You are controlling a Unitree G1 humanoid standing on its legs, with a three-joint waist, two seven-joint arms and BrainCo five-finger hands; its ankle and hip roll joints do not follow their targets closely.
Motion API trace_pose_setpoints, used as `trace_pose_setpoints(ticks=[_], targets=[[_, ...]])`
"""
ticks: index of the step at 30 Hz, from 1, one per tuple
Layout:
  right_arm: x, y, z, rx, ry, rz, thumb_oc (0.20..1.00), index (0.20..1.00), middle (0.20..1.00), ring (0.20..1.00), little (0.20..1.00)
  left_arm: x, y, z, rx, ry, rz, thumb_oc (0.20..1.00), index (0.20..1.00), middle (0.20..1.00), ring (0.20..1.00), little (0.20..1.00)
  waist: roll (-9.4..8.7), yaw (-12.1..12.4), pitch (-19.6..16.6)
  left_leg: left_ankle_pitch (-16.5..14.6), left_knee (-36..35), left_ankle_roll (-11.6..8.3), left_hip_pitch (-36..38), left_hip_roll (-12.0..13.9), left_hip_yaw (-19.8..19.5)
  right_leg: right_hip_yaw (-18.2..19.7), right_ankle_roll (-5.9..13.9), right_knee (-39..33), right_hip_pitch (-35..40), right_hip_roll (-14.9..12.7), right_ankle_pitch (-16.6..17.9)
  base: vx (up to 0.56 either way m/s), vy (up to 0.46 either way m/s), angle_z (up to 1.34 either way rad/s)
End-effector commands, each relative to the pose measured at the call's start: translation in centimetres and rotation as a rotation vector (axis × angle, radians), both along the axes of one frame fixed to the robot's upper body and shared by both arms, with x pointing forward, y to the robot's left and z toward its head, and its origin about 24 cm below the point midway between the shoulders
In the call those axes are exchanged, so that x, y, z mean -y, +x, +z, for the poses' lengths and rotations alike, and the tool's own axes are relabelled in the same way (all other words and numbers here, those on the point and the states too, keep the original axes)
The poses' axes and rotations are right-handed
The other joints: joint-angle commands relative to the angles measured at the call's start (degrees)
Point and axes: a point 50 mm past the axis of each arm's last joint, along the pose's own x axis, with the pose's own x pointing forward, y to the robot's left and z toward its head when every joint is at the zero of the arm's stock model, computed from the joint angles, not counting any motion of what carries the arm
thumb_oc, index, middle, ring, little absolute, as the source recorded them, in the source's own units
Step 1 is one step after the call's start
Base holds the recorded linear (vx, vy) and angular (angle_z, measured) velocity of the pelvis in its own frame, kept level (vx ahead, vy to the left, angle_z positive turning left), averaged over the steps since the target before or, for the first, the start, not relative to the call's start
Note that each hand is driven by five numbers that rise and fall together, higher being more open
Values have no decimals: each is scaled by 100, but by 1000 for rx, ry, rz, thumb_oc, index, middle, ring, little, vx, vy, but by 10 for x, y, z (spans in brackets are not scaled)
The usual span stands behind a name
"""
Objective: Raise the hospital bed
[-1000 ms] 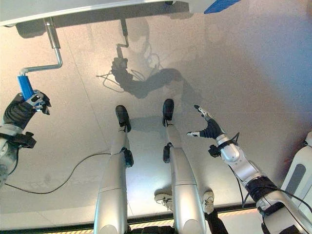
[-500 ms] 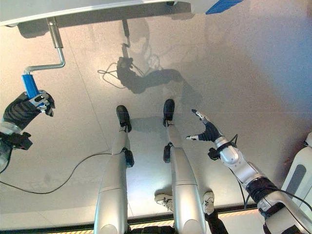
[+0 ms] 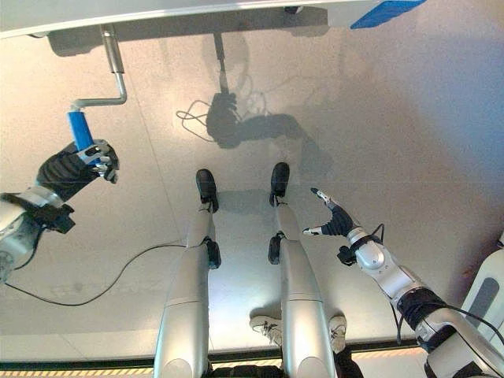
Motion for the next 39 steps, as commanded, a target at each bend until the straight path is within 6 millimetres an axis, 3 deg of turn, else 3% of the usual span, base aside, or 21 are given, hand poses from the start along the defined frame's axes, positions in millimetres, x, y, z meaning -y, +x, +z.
trace_pose_setpoints(ticks=[1, 7, 8, 13, 27, 33, 39], targets=[[-1, 1, -8, -30, 7, -12, 1000, 1000, 1000, 1000, 1000, 96, -51, 8, 94, -48, -585, 200, 200, 200, 200, 200, 208, 11, -8, -612, 108, 410, 393, -492, 128, 76, 750, 322, 72, -53, -166, 8, -11, 4], [-9, 5, -9, -30, 10, -9, 1000, 1000, 1000, 1000, 1000, 132, -46, 19, 134, -82, -714, 200, 200, 200, 200, 200, 150, -29, -9, -623, 120, 409, 402, -488, 112, 81, 740, 346, 69, -39, -157, 2, -11, 6], [-14, 8, -7, -26, 7, 7, 1000, 1000, 1000, 1000, 1000, 147, -41, 22, 145, -89, -758, 200, 200, 200, 200, 200, 116, -104, -10, -621, 129, 403, 400, -484, 104, 74, 739, 356, 77, -44, -150, -4, -9, 10], [-20, 10, -6, -21, 16, 13, 1000, 1000, 1000, 1000, 1000, 177, -25, 22, 156, -95, -799, 200, 200, 200, 200, 200, 58, -155, -16, -609, 117, 400, 422, -478, 94, 81, 732, 371, 72, -33, -148, 0, -17, 10], [-40, 16, 3, 15, 29, 60, 1000, 1000, 1000, 1000, 1000, 245, 27, 25, 253, -114, -699, 200, 200, 200, 200, 200, -59, -372, -29, -568, 27, 374, 452, -464, 126, 162, 735, 364, 25, 14, -123, -2, -3, 3], [-45, 17, 3, 20, 33, 72, 1000, 1000, 1000, 1000, 1000, 251, 46, 21, 255, -104, -605, 200, 200, 200, 200, 200, -79, -428, -16, -591, 75, 377, 430, -460, 154, 189, 733, 393, -19, 28, -121, 0, 0, 0], [-55, 22, 10, 40, 22, 97, 1000, 1000, 1000, 1000, 1000, 242, 83, 21, 258, -64, -375, 200, 200, 200, 200, 200, -169, -522, -26, -611, 101, 368, 359, -424, 180, 239, 750, 398, -109, 59, -127, -3, -1, -4]])
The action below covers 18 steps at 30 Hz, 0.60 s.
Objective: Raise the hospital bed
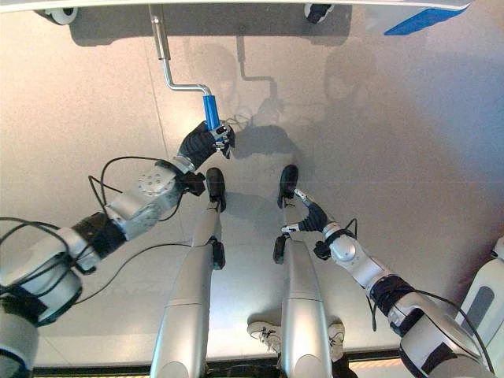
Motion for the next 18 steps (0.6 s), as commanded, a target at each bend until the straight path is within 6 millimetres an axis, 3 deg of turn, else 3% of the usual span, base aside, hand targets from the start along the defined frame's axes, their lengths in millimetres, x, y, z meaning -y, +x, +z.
trace_pose_setpoints(ticks=[1, 7, 10, 14, 15, 17, 18], targets=[[-6, 7, 16, 50, -26, 44, 1000, 1000, 1000, 1000, 1000, 92, -6, 49, 188, 4, -220, 200, 200, 200, 200, 200, 256, -136, 117, -762, 114, -113, 467, 143, 93, -43, 244, 400, -38, 555, -310, -7, -3, -7], [-16, 8, 22, 79, -32, 80, 1000, 1000, 1000, 1000, 1000, 71, 19, 57, 173, -13, -20, 200, 200, 200, 200, 200, 161, -239, 129, -840, 259, -108, 317, 168, 127, -6, 257, 459, -174, 565, -301, -2, 3, -3], [-21, 6, 23, 95, -21, 101, 1000, 1000, 1000, 1000, 1000, 43, 34, 64, 161, -40, 151, 200, 200, 200, 200, 200, 56, -333, 129, -915, 395, -99, 181, 206, 124, 37, 261, 500, -270, 597, -313, 7, -12, -4], [-20, 3, 24, 106, -18, 112, 1000, 1000, 1000, 1000, 1000, 30, 40, 67, 154, -60, 228, 200, 200, 200, 200, 200, 24, -386, 130, -968, 522, -82, 48, 224, 82, 47, 263, 562, -362, 605, -329, 5, -22, -7], [-19, 2, 25, 109, -9, 111, 1000, 1000, 1000, 1000, 1000, 15, 44, 66, 144, -52, 291, 200, 200, 200, 200, 200, 9, -407, 130, -997, 601, -75, -38, 234, 69, 54, 260, 583, -420, 615, -335, 2, -25, -6], [-18, 2, 24, 111, -2, 103, 1000, 1000, 1000, 1000, 1000, 10, 44, 66, 143, -61, 316, 200, 200, 200, 200, 200, 0, -415, 130, -1017, 644, -68, -85, 232, 58, 52, 264, 579, -443, 607, -333, 0, -24, -5], [-18, 1, 26, 116, 6, 109, 1000, 1000, 1000, 1000, 1000, -2, 47, 65, 130, -69, 366, 200, 200, 200, 200, 200, -17, -421, 131, -1029, 681, -62, -156, 239, 54, 56, 266, 580, -485, 605, -336, -2, -12, -3]])
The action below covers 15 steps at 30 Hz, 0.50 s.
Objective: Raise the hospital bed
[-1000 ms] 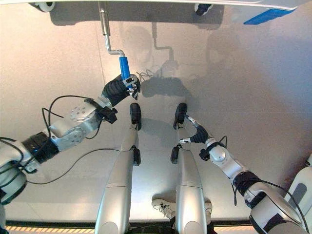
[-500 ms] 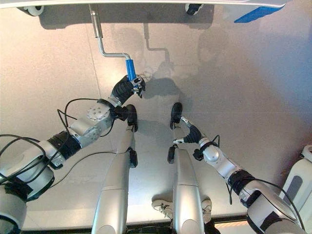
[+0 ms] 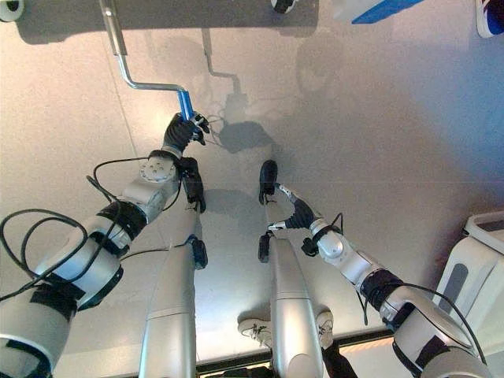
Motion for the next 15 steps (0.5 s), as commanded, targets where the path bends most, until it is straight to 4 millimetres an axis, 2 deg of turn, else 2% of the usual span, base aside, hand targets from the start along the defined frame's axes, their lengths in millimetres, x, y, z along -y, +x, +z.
trace_pose_setpoints(ticks=[1, 2, 8, 9, 11, 13, 15], targets=[[4, -3, 15, 70, 0, 39, 1000, 1000, 1000, 1000, 1000, 33, 10, 60, 140, -18, -34, 200, 200, 200, 200, 200, 237, -62, 297, -618, -174, -2, 617, 41, -31, -58, 269, 558, -49, 409, -383, -2, -12, -3], [4, -3, 15, 70, 0, 39, 1000, 1000, 1000, 1000, 1000, 33, 10, 60, 140, -18, -34, 200, 200, 200, 200, 200, 237, -63, 297, -619, -173, -2, 616, 41, -32, -58, 269, 558, -49, 409, -383, 0, 0, 0], [8, -6, 17, 77, 21, 35, 1000, 1000, 1000, 1000, 1000, -1, 11, 53, 117, -37, 83, 200, 200, 200, 200, 200, 198, -49, 298, -704, 97, 28, 305, 59, -105, -88, 260, 661, -241, 415, -418, 0, 0, 0], [8, -6, 17, 77, 21, 35, 1000, 1000, 1000, 1000, 1000, -1, 11, 53, 117, -37, 83, 200, 200, 200, 200, 200, 199, -50, 298, -704, 98, 28, 304, 59, -106, -88, 260, 662, -242, 415, -418, 0, 0, 0], [10, -8, 19, 83, 31, 40, 1000, 1000, 1000, 1000, 1000, -18, 9, 46, 101, -51, 131, 200, 200, 200, 200, 200, 173, -32, 299, -735, 166, 46, 204, 67, -123, -107, 261, 696, -314, 412, -421, 0, 0, 0], [10, -8, 19, 83, 30, 40, 1000, 1000, 1000, 1000, 1000, -18, 9, 46, 101, -52, 131, 200, 200, 200, 200, 200, 176, -35, 299, -738, 175, 46, 196, 68, -125, -110, 261, 699, -318, 412, -421, 0, 0, 0], [16, -9, 19, 80, 33, 25, 1000, 1000, 1000, 1000, 1000, -48, 5, 32, 57, -84, 213, 200, 200, 200, 200, 200, 179, -6, 299, -769, 266, 66, 80, 75, -155, -125, 256, 746, -410, 403, -451, 0, 0, 0]])
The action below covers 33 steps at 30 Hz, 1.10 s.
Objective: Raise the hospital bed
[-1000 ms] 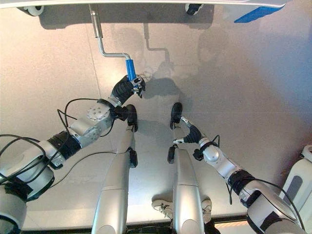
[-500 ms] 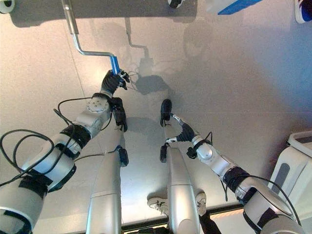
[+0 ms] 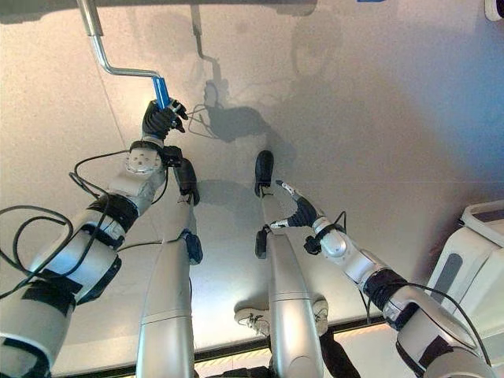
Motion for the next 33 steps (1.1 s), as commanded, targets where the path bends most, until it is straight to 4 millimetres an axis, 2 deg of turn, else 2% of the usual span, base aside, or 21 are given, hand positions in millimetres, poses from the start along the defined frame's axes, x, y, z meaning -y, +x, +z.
trace_pose_setpoints(ticks=[1, 9, 11, 13, 15, 25, 33], targets=[[12, -9, 8, 36, 27, 10, 1000, 1000, 1000, 1000, 1000, -29, 3, 13, -21, -108, 131, 200, 200, 200, 200, 200, 187, 9, 299, -709, 14, 93, 612, 2, -58, -112, 269, 638, 16, 349, -452, 0, 0, 0], [25, -12, 6, 18, 19, -11, 1000, 1000, 1000, 1000, 1000, -96, -20, -14, -75, -177, 298, 200, 200, 200, 200, 200, 236, 116, 300, -697, 3, 101, 547, -24, -93, -137, 262, 614, -10, 304, -462, 0, 0, 0], [27, -12, 7, 16, 12, -12, 1000, 1000, 1000, 1000, 1000, -108, -25, -17, -75, -198, 330, 200, 200, 200, 200, 200, 247, 144, 300, -690, -9, 98, 536, -29, -93, -145, 257, 603, -7, 299, -470, -2, 7, -2], [27, -12, 7, 16, 12, -12, 1000, 1000, 1000, 1000, 1000, -108, -25, -17, -75, -198, 330, 200, 200, 200, 200, 200, 247, 143, 300, -690, -9, 98, 536, -30, -93, -146, 257, 603, -7, 299, -470, -1, 3, -2], [34, -13, 10, 20, 6, -17, 1000, 1000, 1000, 1000, 1000, -126, -35, -20, -60, -240, 367, 200, 200, 200, 200, 200, 262, 185, 301, -671, -35, 94, 522, -33, -126, -178, 254, 565, 2, 268, -470, -6, 18, -4], [42, -14, 13, 24, -8, -30, 1000, 1000, 1000, 1000, 1000, -158, -54, -29, -69, -265, 460, 200, 200, 200, 200, 200, 274, 263, 301, -630, -98, 82, 536, -54, -148, -208, 249, 520, 47, 233, -467, -3, 10, 2], [44, -16, 13, 31, -12, -36, 1000, 1000, 1000, 1000, 1000, -162, -61, -37, -52, -306, 467, 200, 200, 200, 200, 200, 320, 313, 301, -582, -217, 75, 592, -83, -133, -225, 251, 424, 116, 206, -443, 0, 0, 0]])
